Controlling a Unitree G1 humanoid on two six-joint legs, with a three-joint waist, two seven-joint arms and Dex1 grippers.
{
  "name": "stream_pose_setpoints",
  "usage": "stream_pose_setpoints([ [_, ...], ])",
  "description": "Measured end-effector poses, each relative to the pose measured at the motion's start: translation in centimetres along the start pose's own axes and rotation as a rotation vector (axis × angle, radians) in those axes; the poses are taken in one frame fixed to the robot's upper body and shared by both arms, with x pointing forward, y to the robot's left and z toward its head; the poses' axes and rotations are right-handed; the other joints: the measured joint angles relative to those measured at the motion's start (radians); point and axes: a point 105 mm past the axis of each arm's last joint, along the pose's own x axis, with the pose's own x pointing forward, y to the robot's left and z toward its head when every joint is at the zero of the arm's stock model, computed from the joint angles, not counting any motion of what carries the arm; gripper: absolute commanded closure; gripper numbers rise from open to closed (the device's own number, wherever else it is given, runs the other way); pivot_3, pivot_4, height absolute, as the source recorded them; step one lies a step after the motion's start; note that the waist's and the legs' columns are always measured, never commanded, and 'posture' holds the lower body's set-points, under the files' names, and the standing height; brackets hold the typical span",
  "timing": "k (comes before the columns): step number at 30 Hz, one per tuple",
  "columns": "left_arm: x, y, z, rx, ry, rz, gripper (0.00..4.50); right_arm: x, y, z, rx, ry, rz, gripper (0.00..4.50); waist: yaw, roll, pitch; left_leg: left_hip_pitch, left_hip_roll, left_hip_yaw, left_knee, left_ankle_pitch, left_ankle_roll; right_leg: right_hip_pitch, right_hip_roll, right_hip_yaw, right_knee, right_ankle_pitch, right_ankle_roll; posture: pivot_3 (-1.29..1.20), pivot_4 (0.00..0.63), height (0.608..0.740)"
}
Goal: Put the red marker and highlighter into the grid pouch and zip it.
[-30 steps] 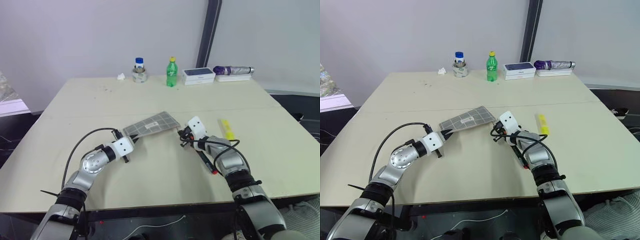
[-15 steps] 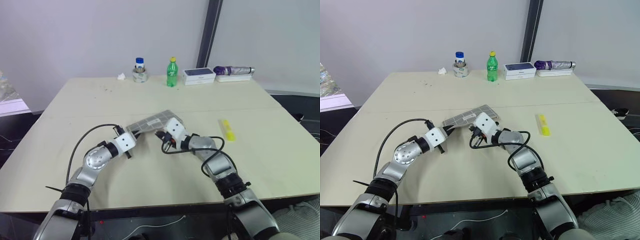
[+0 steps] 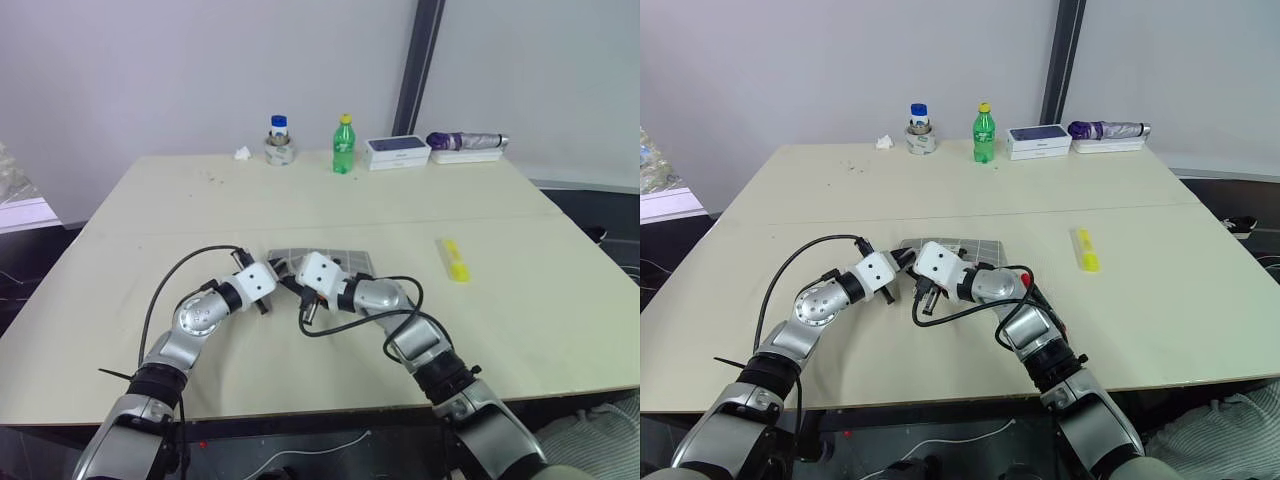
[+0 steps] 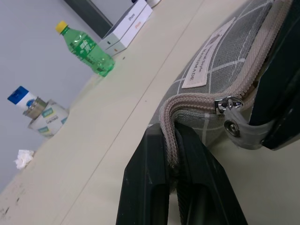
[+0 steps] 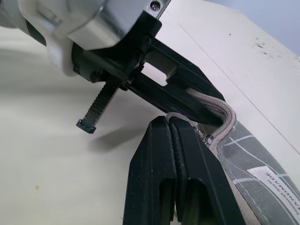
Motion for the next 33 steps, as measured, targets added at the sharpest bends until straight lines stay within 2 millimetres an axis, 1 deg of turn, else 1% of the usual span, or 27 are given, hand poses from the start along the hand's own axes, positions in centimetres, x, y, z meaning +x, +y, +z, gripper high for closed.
stream_pose_setpoints([
  [4, -0.2, -0.2, 0.0, 0.022, -0.003, -0.004, 4.5, -0.5, -0.5, -0.3, -0.019, 0.013, -0.007, 4.45, -0.001, 0.0, 0.0, 0.0, 0.0, 0.0, 0.0, 0.0, 0.0, 0.0, 0.0, 0.0, 0.0, 0.0, 0.0, 0.0, 0.15, 0.74],
  [8, -0.7, -0.9, 0.0, 0.05, -0.008, -0.023, 4.5, -0.7, -0.7, -0.6, -0.028, 0.021, -0.013, 4.45, -0.001, 0.0, 0.0, 0.0, 0.0, 0.0, 0.0, 0.0, 0.0, 0.0, 0.0, 0.0, 0.0, 0.0, 0.0, 0.0, 0.15, 0.74],
  [12, -1.0, -1.9, 0.2, 0.067, -0.011, -0.049, 4.5, -0.2, -0.2, 0.0, -0.032, -0.01, 0.008, 4.45, -0.001, 0.0, 0.0, 0.0, 0.0, 0.0, -0.001, 0.0, 0.0, 0.0, 0.0, 0.0, 0.0, 0.0, 0.0, 0.0, 0.15, 0.74],
  [16, -1.0, -2.0, 0.2, 0.075, -0.011, -0.044, 4.5, 0.3, 0.6, 0.4, -0.036, -0.021, 0.034, 4.45, 0.001, 0.0, 0.0, 0.0, 0.0, 0.0, 0.0, 0.0, 0.0, 0.0, 0.0, 0.0, 0.0, 0.0, 0.0, 0.0, 0.15, 0.74],
  [21, -1.0, -2.0, 0.1, 0.075, -0.004, -0.039, 4.5, 0.3, 0.7, 0.2, -0.054, -0.005, 0.043, 4.45, 0.001, 0.0, 0.0, 0.0, 0.0, 0.0, 0.0, 0.0, 0.001, 0.0, 0.0, 0.0, 0.0, 0.0, 0.0, 0.0, 0.15, 0.74],
  [22, -1.0, -2.0, 0.1, 0.076, -0.003, -0.04, 4.5, 0.1, 0.6, 0.1, -0.054, -0.003, 0.044, 4.22, 0.0, 0.0, 0.0, 0.0, 0.0, 0.0, 0.0, 0.0, 0.001, 0.0, 0.0, 0.0, 0.0, 0.0, 0.0, 0.0, 0.15, 0.74],
  [24, -1.0, -2.1, 0.2, 0.077, -0.004, -0.046, 4.5, 0.0, 0.6, 0.0, -0.058, 0.001, 0.056, 3.51, 0.0, 0.0, 0.0, 0.0, 0.0, 0.0, 0.0, 0.0, 0.001, 0.0, 0.0, 0.0, 0.0, 0.0, 0.0, 0.0, 0.15, 0.74],
  [26, -0.9, -2.3, 0.2, 0.082, -0.003, -0.052, 4.5, -0.4, 0.4, -0.2, -0.077, 0.004, 0.057, 2.57, 0.0, 0.0, 0.0, 0.0, 0.0, 0.0, 0.0, 0.0, 0.001, 0.0, 0.0, 0.0, 0.0, 0.0, 0.0, 0.0, 0.15, 0.74],
  [27, -0.9, -2.3, 0.2, 0.084, -0.005, -0.052, 4.5, -0.7, 0.2, -0.2, -0.091, 0.003, 0.05, 2.03, 0.002, 0.0, 0.0, 0.0, 0.0, 0.0, 0.0, 0.0, 0.001, 0.0, 0.0, 0.0, 0.0, 0.0, 0.0, 0.0, 0.15, 0.74],
  [29, -0.9, -2.3, 0.3, 0.087, -0.006, -0.049, 4.5, -2.0, -0.5, -0.4, -0.104, 0.006, 0.016, 0.98, 0.005, 0.0, 0.0, 0.0, 0.0, 0.0, 0.0, -0.001, 0.002, 0.0, 0.0, 0.0, -0.001, 0.0, 0.0, 0.0, 0.15, 0.74],
  [30, -0.9, -2.3, 0.3, 0.09, -0.007, -0.048, 4.5, -3.1, -0.7, -0.8, -0.104, 0.012, -0.004, 0.46, 0.009, 0.0, 0.0, 0.0, 0.0, 0.0, 0.0, -0.002, 0.003, 0.0, 0.0, 0.0, -0.001, 0.0, 0.0, 0.0, 0.15, 0.74],
  [31, -1.0, -2.3, 0.3, 0.094, -0.004, -0.046, 4.5, -4.2, -0.7, -1.3, -0.092, 0.025, -0.023, 0.06, 0.01, 0.0, 0.0, 0.0, 0.0, 0.0, 0.0, -0.002, 0.003, 0.001, 0.0, 0.0, -0.001, 0.0, 0.0, 0.0, 0.15, 0.74],
  [33, -1.1, -2.3, 0.2, 0.097, -0.001, -0.04, 4.5, -6.5, -0.7, -2.7, -0.042, 0.062, -0.069, 0.06, 0.011, 0.0, 0.0, 0.0, 0.0, 0.0, 0.0, -0.002, 0.004, 0.0, 0.0, 0.0, -0.001, 0.0, 0.0, 0.0, 0.15, 0.74],
])
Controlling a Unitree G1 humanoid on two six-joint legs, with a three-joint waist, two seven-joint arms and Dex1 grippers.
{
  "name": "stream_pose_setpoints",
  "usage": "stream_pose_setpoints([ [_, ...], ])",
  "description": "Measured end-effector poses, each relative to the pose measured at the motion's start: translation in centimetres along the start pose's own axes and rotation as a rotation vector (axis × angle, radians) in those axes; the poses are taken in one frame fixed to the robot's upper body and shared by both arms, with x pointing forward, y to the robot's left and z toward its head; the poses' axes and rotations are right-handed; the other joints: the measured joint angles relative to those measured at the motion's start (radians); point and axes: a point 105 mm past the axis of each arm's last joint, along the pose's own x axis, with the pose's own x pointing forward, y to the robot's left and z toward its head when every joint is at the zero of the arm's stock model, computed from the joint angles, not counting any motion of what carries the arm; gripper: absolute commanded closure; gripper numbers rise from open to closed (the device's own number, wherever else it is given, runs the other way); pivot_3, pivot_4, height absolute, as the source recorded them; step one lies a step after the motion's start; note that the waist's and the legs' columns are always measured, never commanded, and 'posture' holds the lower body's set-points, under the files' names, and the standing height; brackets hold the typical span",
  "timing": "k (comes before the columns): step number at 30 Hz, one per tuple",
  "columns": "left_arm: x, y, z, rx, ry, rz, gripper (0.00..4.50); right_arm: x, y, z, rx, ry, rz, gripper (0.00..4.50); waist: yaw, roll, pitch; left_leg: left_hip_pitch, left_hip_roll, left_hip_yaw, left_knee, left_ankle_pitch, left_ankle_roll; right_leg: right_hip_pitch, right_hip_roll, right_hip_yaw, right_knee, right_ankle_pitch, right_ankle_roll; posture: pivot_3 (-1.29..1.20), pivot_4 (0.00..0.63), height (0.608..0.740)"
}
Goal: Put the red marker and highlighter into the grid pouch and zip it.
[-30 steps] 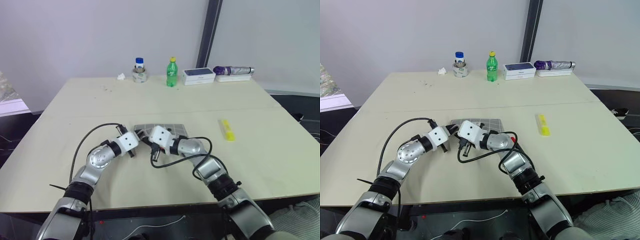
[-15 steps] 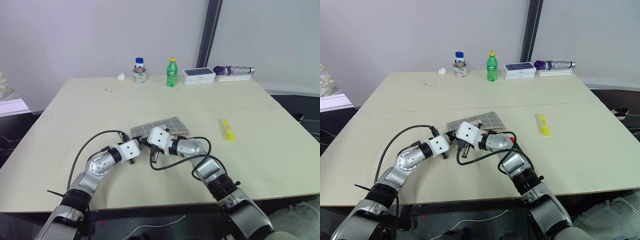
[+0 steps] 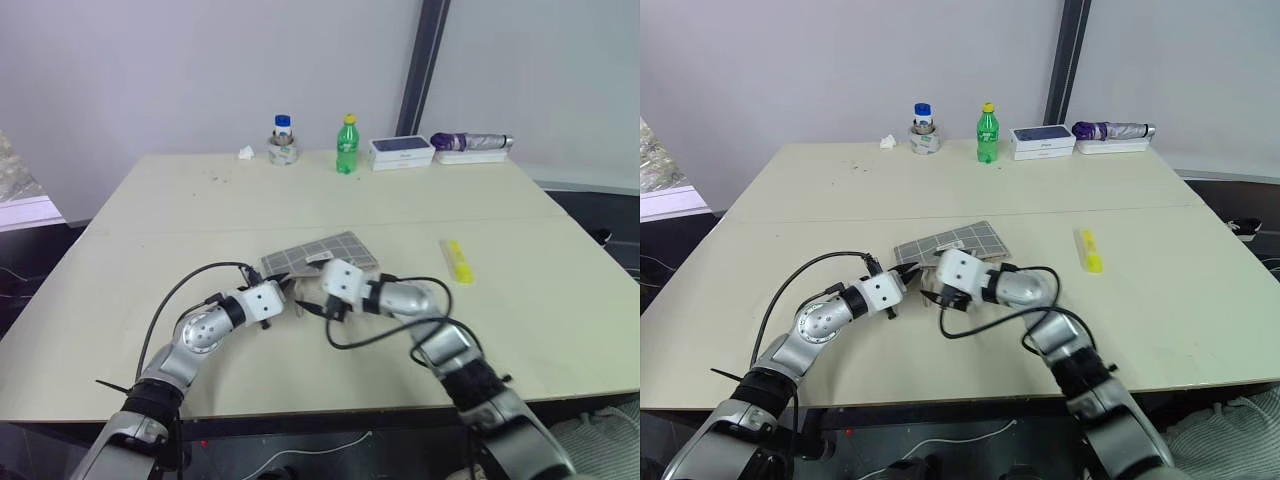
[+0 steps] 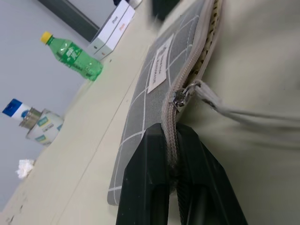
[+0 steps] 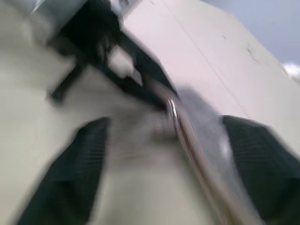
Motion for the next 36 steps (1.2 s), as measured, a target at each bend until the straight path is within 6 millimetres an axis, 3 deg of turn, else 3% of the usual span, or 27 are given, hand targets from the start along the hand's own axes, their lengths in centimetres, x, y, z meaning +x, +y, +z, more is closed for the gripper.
stream_pose_setpoints([
  [4, -0.1, 0.1, 0.0, 0.009, 0.0, 0.014, 4.5, -3.9, -0.2, -0.8, 0.117, 0.006, -0.122, 0.06, -0.001, 0.0, 0.0, 0.0, 0.0, 0.0, 0.0, 0.0, 0.0, 0.0, 0.0, 0.0, 0.0, 0.0, 0.0, 0.0, 0.15, 0.74],
  [12, 0.0, 0.0, -0.1, 0.007, -0.009, 0.012, 4.5, -11.3, -5.3, -2.4, 0.314, 0.074, -0.617, 0.06, 0.005, 0.0, 0.0, 0.0, 0.0, 0.0, 0.0, 0.0, 0.0, 0.001, 0.0, 0.0, 0.0, 0.0, 0.0, 0.0, 0.15, 0.74],
  [16, 0.5, 0.2, 0.0, 0.007, -0.014, 0.01, 4.5, -12.2, -7.5, -4.2, 0.358, 0.147, -0.764, 0.06, 0.012, 0.0, 0.0, 0.0, 0.0, 0.001, 0.0, 0.0, 0.0, 0.001, 0.0, 0.0, 0.001, 0.0, 0.0, 0.0, 0.15, 0.74],
  [20, 1.2, -0.1, 0.7, 0.008, -0.043, -0.01, 4.5, -12.7, -11.1, -6.8, 0.414, 0.256, -0.866, 0.06, 0.016, -0.001, 0.0, 0.0, 0.0, 0.001, 0.001, 0.0, 0.0, 0.001, 0.0, 0.0, 0.001, 0.0, 0.0, 0.0, 0.15, 0.74],
  [23, 1.4, 0.1, 0.9, 0.015, -0.051, -0.017, 4.5, -13.9, -12.9, -10.7, 0.497, 0.415, -0.926, 0.06, 0.017, -0.001, 0.0, 0.0, 0.0, 0.001, 0.001, 0.0, 0.0, 0.001, 0.0, 0.0, 0.0, 0.0, 0.0, 0.0, 0.15, 0.74],
  [26, 1.2, 0.2, 0.8, 0.019, -0.046, -0.018, 4.5, -15.3, -13.2, -13.6, 0.589, 0.515, -0.962, 0.06, 0.014, 0.0, 0.0, 0.0, 0.0, 0.002, 0.0, 0.0, 0.0, 0.001, 0.0, 0.0, 0.0, 0.0, 0.0, 0.0, 0.15, 0.74],
  [28, 1.1, 0.2, 0.6, 0.021, -0.04, -0.021, 4.5, -15.4, -13.5, -14.4, 0.636, 0.53, -0.963, 0.06, 0.01, 0.0, 0.0, 0.0, 0.0, 0.002, 0.0, 0.0, 0.0, 0.001, 0.0, 0.0, 0.0, 0.0, 0.0, 0.0, 0.15, 0.74],
  [31, 1.0, 0.1, 0.6, 0.019, -0.038, -0.022, 4.5, -15.4, -13.8, -14.9, 0.709, 0.519, -0.967, 0.82, 0.009, -0.001, 0.0, 0.001, 0.0, 0.002, 0.0, 0.0, 0.0, 0.002, 0.0, 0.0, 0.0, 0.0, 0.0, 0.0, 0.15, 0.74],
  [36, 0.9, 0.2, 0.4, 0.022, -0.03, -0.022, 4.5, -14.8, -13.4, -15.0, 0.767, 0.493, -0.919, 3.31, 0.015, -0.001, 0.0, 0.001, 0.0, 0.001, 0.002, 0.0, 0.0, 0.003, 0.0, 0.0, 0.0, 0.0, 0.0, 0.0, 0.15, 0.74],
])
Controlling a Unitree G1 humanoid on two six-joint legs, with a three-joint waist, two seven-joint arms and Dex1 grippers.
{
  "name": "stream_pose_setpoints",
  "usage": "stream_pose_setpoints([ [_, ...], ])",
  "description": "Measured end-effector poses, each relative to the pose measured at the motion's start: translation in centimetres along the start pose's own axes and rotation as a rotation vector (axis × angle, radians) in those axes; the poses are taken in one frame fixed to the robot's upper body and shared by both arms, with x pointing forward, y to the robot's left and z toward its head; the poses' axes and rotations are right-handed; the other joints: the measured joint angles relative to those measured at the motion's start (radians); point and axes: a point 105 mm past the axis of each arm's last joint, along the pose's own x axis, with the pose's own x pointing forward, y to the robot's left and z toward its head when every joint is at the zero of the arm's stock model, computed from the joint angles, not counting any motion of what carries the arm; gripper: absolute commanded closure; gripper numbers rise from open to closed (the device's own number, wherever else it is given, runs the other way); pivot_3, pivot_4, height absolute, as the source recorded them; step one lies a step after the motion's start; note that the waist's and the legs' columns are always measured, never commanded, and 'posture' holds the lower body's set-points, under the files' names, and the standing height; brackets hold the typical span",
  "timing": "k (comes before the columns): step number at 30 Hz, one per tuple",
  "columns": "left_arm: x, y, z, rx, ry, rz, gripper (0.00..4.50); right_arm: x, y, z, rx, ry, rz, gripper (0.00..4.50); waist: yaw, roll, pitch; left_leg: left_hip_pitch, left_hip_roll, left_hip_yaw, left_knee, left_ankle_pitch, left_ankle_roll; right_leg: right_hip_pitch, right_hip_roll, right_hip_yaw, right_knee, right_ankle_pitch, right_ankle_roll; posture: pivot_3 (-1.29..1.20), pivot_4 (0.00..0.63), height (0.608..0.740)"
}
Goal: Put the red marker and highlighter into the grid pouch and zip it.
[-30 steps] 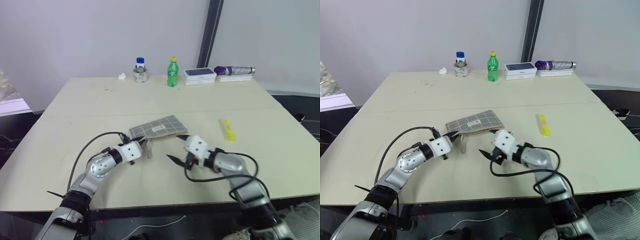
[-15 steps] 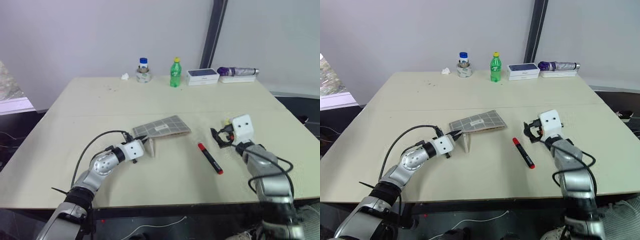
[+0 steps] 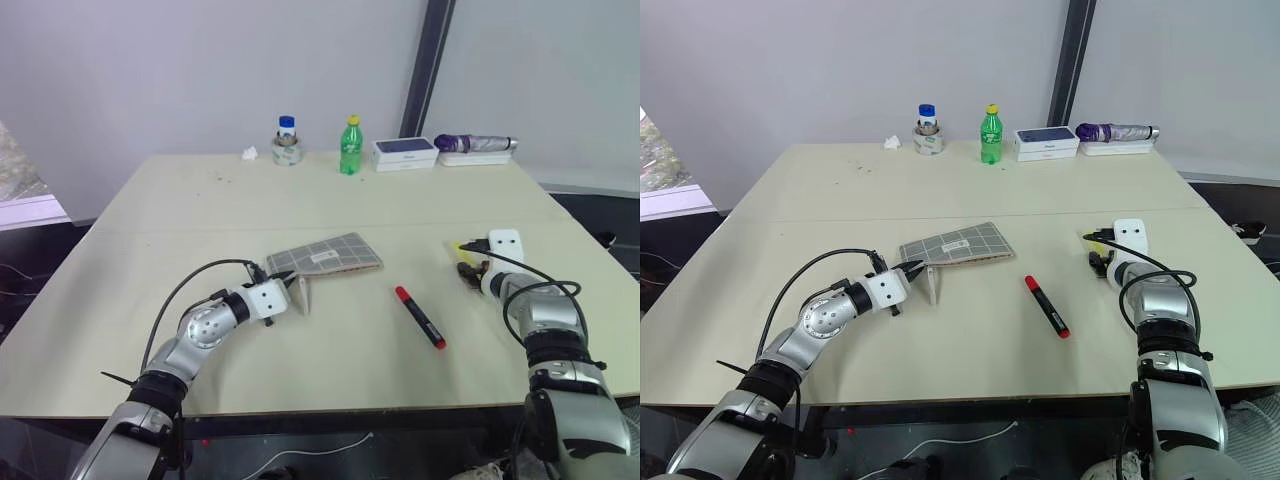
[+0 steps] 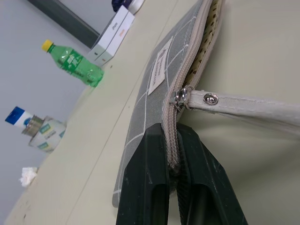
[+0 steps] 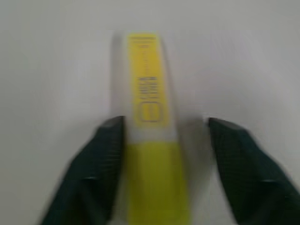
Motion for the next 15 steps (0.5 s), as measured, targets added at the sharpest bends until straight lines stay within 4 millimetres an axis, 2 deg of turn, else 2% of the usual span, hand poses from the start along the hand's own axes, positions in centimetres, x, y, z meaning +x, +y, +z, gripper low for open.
stream_pose_setpoints([
  [1, 0.0, 0.0, 0.0, 0.0, 0.001, 0.0, 4.5, 0.0, 0.0, 0.0, -0.009, -0.001, 0.0, 3.62, 0.001, 0.0, 0.0, 0.0, 0.0, 0.0, 0.0, 0.0, 0.0, 0.0, 0.0, 0.0, 0.0, 0.0, 0.0, 0.0, 0.15, 0.74],
  [5, -0.1, -0.1, -0.1, -0.003, 0.004, 0.0, 4.5, -0.5, 0.2, 0.1, -0.087, -0.024, 0.034, 3.6, 0.0, 0.0, 0.0, 0.0, 0.0, 0.0, 0.0, 0.0, 0.0, -0.001, 0.0, 0.0, 0.0, 0.0, 0.0, 0.0, 0.15, 0.74],
  [6, -0.1, -0.1, -0.1, -0.003, 0.003, 0.0, 4.5, -1.0, 0.6, 0.1, -0.157, -0.041, 0.091, 3.6, 0.002, 0.0, 0.0, -0.001, 0.0, 0.0, 0.0, 0.0, 0.0, -0.001, 0.0, 0.0, 0.0, 0.0, 0.0, 0.0, 0.15, 0.74],
  [7, -0.1, -0.1, -0.1, -0.003, 0.004, 0.0, 4.5, -1.8, 1.6, -0.1, -0.237, -0.056, 0.173, 3.6, 0.001, 0.0, 0.0, -0.001, 0.0, 0.0, 0.0, 0.0, 0.0, -0.002, 0.0, 0.0, -0.001, 0.0, 0.0, 0.0, 0.15, 0.74],
  [9, -0.1, 0.0, -0.1, -0.004, 0.007, -0.002, 4.5, -3.2, 4.1, -0.1, -0.276, -0.098, 0.352, 3.6, -0.004, 0.001, 0.0, -0.001, 0.0, 0.001, 0.0, 0.0, 0.0, -0.002, 0.0, 0.0, -0.001, 0.0, 0.0, 0.0, 0.15, 0.74],
  [11, 0.3, 0.1, 0.3, -0.01, -0.008, -0.006, 4.5, -5.8, 7.7, 1.7, -0.304, -0.203, 0.58, 3.6, -0.014, 0.001, 0.001, -0.001, 0.0, 0.001, 0.0, 0.0, 0.0, -0.002, 0.0, 0.0, 0.0, 0.0, 0.0, 0.0, 0.15, 0.74],
  [13, 0.9, 0.4, 0.9, -0.021, -0.028, 0.005, 4.5, -8.8, 10.3, 3.0, -0.458, -0.255, 0.745, 3.6, -0.016, 0.001, 0.001, -0.001, 0.0, -0.001, 0.0, 0.0, 0.0, -0.001, 0.0, -0.001, 0.0, 0.0, 0.0, 0.0, 0.15, 0.74],
  [15, 1.1, 0.8, 1.2, -0.023, -0.041, 0.014, 4.5, -10.0, 11.8, 3.0, -0.547, -0.27, 0.813, 3.6, -0.017, -0.002, -0.001, -0.001, 0.0, -0.001, 0.0, 0.0, 0.0, 0.0, 0.0, -0.001, -0.001, 0.0, 0.0, 0.0, 0.15, 0.74],
])
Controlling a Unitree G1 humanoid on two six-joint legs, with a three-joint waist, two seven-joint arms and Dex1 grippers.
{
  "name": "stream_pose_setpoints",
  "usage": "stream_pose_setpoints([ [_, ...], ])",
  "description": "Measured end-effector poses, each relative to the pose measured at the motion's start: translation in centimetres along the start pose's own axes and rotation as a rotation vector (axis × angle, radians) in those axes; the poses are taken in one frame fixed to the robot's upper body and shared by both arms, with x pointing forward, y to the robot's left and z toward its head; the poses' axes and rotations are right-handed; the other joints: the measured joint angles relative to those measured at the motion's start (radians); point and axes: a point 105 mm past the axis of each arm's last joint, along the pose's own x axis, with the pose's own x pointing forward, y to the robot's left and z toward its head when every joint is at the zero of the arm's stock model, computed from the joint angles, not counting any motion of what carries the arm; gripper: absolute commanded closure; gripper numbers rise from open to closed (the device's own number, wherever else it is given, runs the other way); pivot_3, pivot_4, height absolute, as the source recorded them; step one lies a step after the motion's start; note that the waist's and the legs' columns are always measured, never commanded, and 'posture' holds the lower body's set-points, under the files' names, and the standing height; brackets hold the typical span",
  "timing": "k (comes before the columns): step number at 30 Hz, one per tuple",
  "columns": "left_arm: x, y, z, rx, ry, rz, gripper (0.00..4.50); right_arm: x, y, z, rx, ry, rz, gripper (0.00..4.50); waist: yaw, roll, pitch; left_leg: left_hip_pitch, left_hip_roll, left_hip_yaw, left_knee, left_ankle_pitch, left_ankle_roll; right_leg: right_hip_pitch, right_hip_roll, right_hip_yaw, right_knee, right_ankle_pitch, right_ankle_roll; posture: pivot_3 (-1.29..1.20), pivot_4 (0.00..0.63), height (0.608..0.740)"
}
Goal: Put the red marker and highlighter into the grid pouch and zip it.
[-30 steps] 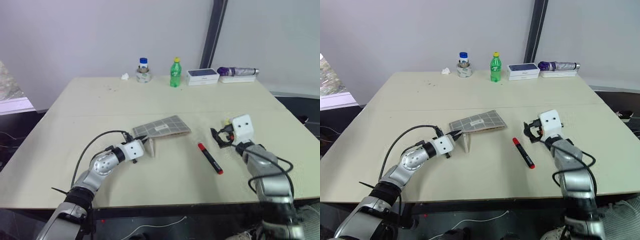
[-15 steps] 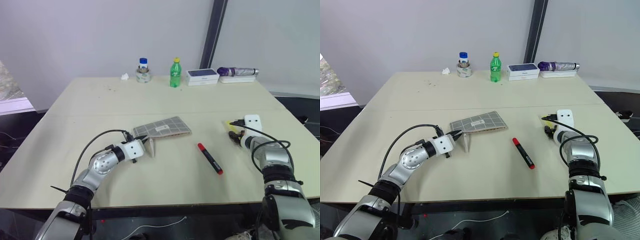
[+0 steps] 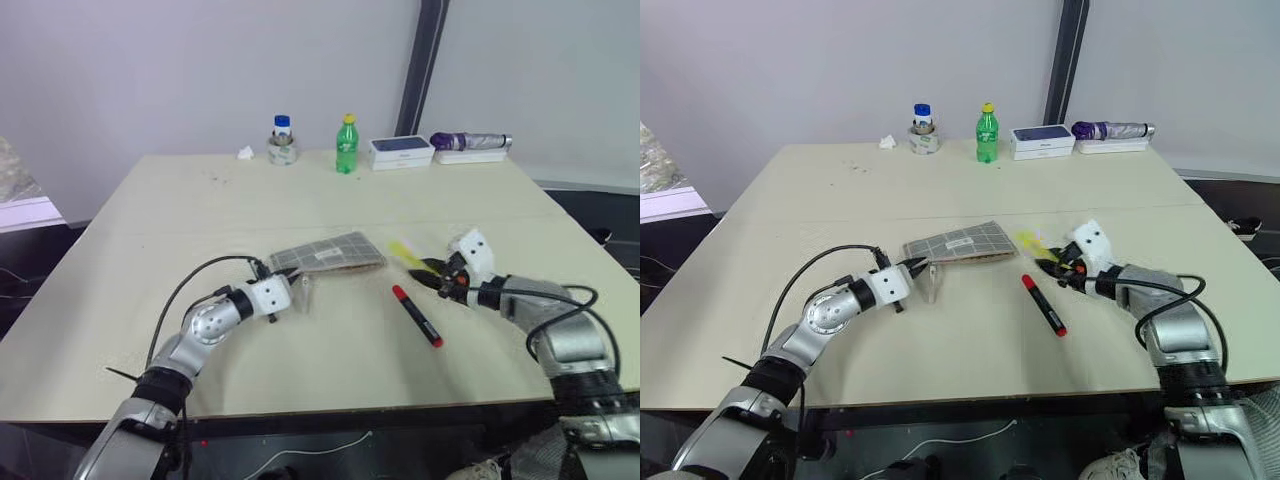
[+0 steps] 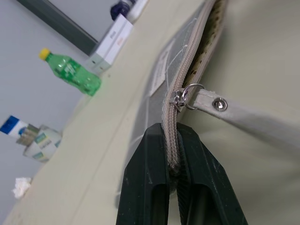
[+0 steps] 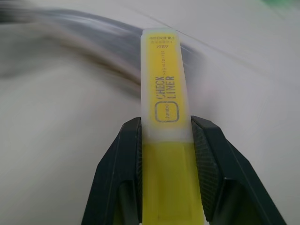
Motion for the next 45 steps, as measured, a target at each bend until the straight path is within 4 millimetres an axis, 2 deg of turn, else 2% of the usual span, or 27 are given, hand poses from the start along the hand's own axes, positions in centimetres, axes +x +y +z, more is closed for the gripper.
stream_pose_setpoints([
  [4, 0.2, -0.1, 0.3, -0.044, -0.02, -0.001, 4.5, 1.4, 1.1, -1.6, 0.025, 0.046, 0.019, 3.6, 0.002, -0.001, 0.0, 0.0, -0.001, 0.0, 0.0, 0.0, 0.0, 0.0, -0.001, 0.0, 0.0, 0.0, 0.0, 0.0, 0.15, 0.74],
  [16, 0.3, 0.5, 0.6, -0.111, -0.034, 0.02, 4.5, 2.3, -0.9, -2.6, -0.012, 0.09, -0.093, 3.6, 0.001, -0.001, 0.0, 0.0, 0.0, 0.0, 0.0, 0.0, 0.0, -0.001, -0.001, 0.0, 0.0, 0.0, 0.0, 0.0, 0.15, 0.74],
  [21, -0.1, 0.1, 0.4, -0.047, -0.023, -0.029, 4.5, 3.0, -0.9, -1.6, -0.028, 0.073, -0.086, 3.6, -0.002, -0.001, 0.0, 0.0, 0.0, 0.0, 0.0, 0.0, 0.0, -0.001, 0.0, 0.0, 0.0, 0.0, 0.0, 0.0, 0.15, 0.74],
  [26, 0.2, -0.2, 1.3, -0.028, -0.056, -0.053, 4.5, 6.2, 1.1, 0.1, -0.137, 0.08, -0.02, 3.6, -0.007, 0.0, 0.0, 0.0, 0.0, 0.0, -0.001, 0.0, 0.0, -0.002, 0.0, 0.0, 0.0, 0.0, 0.0, 0.0, 0.15, 0.74],
  [28, 0.6, -0.1, 1.9, -0.031, -0.078, -0.058, 4.5, 8.6, 1.4, 1.4, -0.322, 0.095, 0.004, 3.6, -0.01, 0.0, 0.001, -0.001, 0.0, 0.0, 0.0, 0.0, -0.001, -0.002, 0.0, 0.001, 0.0, 0.0, 0.0, 0.0, 0.15, 0.74],
  [30, 1.1, 0.1, 2.7, -0.033, -0.109, -0.058, 4.5, 9.9, 1.1, 2.7, -0.493, 0.098, 0.004, 3.6, -0.007, 0.0, 0.001, -0.001, 0.0, 0.0, -0.001, 0.002, -0.003, -0.002, 0.0, 0.0, 0.0, 0.0, 0.0, 0.0, 0.15, 0.74],
  [32, 1.0, 0.3, 2.8, -0.026, -0.114, -0.062, 4.5, 10.6, 1.2, 3.4, -0.565, 0.071, 0.014, 3.6, -0.005, 0.0, 0.0, -0.001, 0.0, 0.0, -0.001, 0.003, -0.005, -0.001, 0.0, 0.0, -0.001, 0.0, 0.0, 0.0, 0.15, 0.74],
  [34, 1.0, 0.2, 2.8, -0.029, -0.114, -0.07, 4.5, 11.0, 1.6, 3.3, -0.591, 0.047, 0.041, 3.6, -0.004, 0.0, 0.0, -0.001, -0.001, 0.0, -0.001, 0.003, -0.005, -0.001, -0.001, 0.0, -0.002, 0.0, 0.0, 0.0, 0.15, 0.74],
  [36, 0.9, 0.3, 2.7, -0.033, -0.113, -0.074, 4.5, 11.2, 2.0, 2.8, -0.603, 0.039, 0.071, 2.55, -0.005, 0.0, 0.001, -0.001, -0.001, 0.0, -0.001, 0.003, -0.005, -0.001, 0.0, 0.0, -0.002, 0.0, 0.0, 0.0, 0.15, 0.74],
  [41, 0.6, 0.6, 2.4, -0.036, -0.1, -0.065, 4.5, 10.7, 1.8, 3.9, -0.603, -0.042, 0.062, 0.07, -0.009, 0.0, 0.001, -0.001, 0.0, 0.0, -0.001, 0.003, -0.005, -0.001, 0.0, 0.0, -0.001, 0.0, 0.0, 0.0, 0.15, 0.74],
  [45, -0.1, 0.2, 1.5, -0.053, -0.067, -0.068, 4.5, 9.3, 2.3, 3.3, -0.551, -0.08, 0.071, 0.02, -0.007, 0.0, 0.001, -0.001, 0.0, 0.0, -0.001, 0.003, -0.005, -0.001, 0.0, 0.0, -0.001, 0.0, 0.0, 0.0, 0.15, 0.74],
])
